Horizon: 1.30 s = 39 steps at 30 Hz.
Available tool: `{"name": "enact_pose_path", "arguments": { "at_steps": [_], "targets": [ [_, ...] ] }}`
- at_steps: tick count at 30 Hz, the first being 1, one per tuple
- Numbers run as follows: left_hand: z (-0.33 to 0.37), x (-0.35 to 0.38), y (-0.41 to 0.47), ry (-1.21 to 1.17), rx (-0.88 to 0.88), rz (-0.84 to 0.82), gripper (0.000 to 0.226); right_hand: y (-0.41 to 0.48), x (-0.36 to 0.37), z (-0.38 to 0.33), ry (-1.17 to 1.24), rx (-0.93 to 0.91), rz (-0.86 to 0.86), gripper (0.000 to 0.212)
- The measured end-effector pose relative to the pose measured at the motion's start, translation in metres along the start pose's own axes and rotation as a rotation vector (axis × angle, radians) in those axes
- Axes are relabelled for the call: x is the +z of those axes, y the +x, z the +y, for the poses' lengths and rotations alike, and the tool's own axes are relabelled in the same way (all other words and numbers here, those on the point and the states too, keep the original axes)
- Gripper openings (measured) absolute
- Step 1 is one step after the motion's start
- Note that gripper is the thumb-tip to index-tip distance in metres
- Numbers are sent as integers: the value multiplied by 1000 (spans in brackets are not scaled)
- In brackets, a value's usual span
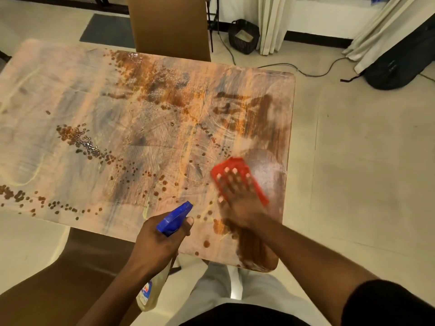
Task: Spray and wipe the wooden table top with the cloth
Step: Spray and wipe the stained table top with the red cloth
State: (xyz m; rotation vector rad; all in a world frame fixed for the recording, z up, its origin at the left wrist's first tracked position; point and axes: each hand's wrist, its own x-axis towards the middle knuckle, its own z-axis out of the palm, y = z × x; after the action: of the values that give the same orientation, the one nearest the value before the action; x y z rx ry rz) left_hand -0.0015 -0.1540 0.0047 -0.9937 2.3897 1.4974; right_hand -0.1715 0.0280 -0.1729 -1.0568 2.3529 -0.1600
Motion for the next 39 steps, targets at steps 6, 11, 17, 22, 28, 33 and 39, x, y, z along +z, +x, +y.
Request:
{"name": "enact_pose_path", "arguments": {
  "at_steps": [6,11,17,22,28,33,39],
  "targets": [
    [-5,2,-1,0,-1,1,38,-94,73,-45,-61,-320,0,65],
    [-12,7,1,-13,-34,-36,23,-137,68,20,-178,-280,51,63],
    [-14,4,-2,-59,-100,-2,30,-73,-7,98,-39,109,50,70],
    [-20,-11,0,-80,-118,103,31,41,-59,80,30,237,72,69],
    [-13,-23,-2,-128,-142,153,41,80,-32,-30,-39,-38,-37,71],
    [-12,-28,3,-98,-94,139,22,19,33,-111,-96,-367,-58,62],
    [-11,-31,10,-80,-80,99,23,-73,67,-59,-134,-482,-62,59]
  ]
}}
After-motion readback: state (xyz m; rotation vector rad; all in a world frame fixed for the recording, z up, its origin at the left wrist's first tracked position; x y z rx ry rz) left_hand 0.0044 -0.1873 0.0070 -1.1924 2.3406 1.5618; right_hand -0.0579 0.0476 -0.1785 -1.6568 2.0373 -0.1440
